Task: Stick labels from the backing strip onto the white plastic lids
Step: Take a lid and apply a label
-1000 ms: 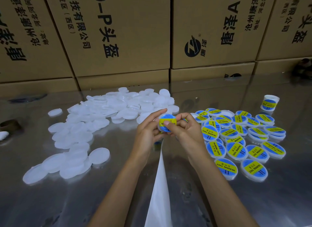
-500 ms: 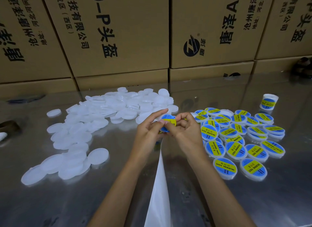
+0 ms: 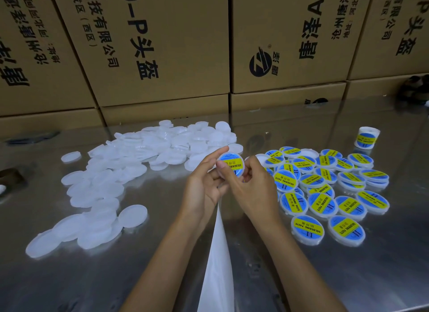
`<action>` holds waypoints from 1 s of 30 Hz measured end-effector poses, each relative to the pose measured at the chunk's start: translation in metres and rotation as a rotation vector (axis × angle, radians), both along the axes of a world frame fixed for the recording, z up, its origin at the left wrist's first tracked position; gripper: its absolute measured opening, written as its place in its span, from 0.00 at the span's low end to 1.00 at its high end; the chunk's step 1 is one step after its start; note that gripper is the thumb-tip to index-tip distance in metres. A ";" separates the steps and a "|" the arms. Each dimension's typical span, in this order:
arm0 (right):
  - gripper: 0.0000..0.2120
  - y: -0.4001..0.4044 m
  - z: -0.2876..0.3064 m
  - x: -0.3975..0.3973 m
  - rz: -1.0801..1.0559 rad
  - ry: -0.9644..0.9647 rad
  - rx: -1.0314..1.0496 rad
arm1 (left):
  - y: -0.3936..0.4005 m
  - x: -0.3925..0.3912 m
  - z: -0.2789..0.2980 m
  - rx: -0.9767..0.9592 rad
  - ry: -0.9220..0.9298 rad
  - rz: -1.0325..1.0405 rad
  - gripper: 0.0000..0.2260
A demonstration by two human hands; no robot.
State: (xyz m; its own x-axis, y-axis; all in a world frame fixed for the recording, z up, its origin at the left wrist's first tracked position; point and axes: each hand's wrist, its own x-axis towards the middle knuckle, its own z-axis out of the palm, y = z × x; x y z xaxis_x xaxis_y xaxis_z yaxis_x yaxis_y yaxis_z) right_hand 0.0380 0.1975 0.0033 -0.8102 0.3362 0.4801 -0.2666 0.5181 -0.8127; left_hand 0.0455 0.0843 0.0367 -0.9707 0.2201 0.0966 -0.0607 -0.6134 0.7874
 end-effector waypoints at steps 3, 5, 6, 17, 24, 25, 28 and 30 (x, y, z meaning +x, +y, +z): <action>0.24 0.000 0.002 0.003 -0.035 0.031 0.091 | 0.000 -0.001 0.000 -0.051 0.031 0.011 0.15; 0.22 -0.001 0.004 0.003 -0.057 0.050 0.105 | -0.001 -0.002 -0.001 -0.107 0.055 0.020 0.14; 0.22 -0.001 0.003 0.003 -0.065 0.055 0.104 | -0.001 -0.001 -0.002 -0.137 0.071 0.032 0.14; 0.20 0.003 0.005 0.000 0.089 0.054 -0.101 | -0.014 -0.001 -0.003 -0.546 0.230 0.189 0.17; 0.24 0.000 0.001 -0.004 0.226 -0.102 -0.194 | -0.012 -0.001 -0.003 -0.415 0.104 0.281 0.12; 0.24 -0.003 0.000 -0.002 0.233 -0.120 -0.131 | -0.013 -0.002 -0.004 -0.391 0.088 0.313 0.11; 0.27 -0.005 -0.001 -0.001 0.247 -0.110 -0.038 | -0.015 -0.004 -0.005 -0.362 0.065 0.367 0.09; 0.26 -0.005 -0.001 -0.001 0.231 -0.078 -0.021 | -0.015 -0.003 -0.004 -0.355 0.058 0.379 0.08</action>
State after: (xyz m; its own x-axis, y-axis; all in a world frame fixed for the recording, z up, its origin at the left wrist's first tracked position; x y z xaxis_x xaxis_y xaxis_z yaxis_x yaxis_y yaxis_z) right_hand 0.0368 0.1924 0.0026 -0.9011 0.1466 0.4082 -0.3124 0.4335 -0.8453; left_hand 0.0423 0.0695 0.0325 -0.9838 -0.1172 0.1357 0.1637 -0.2787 0.9463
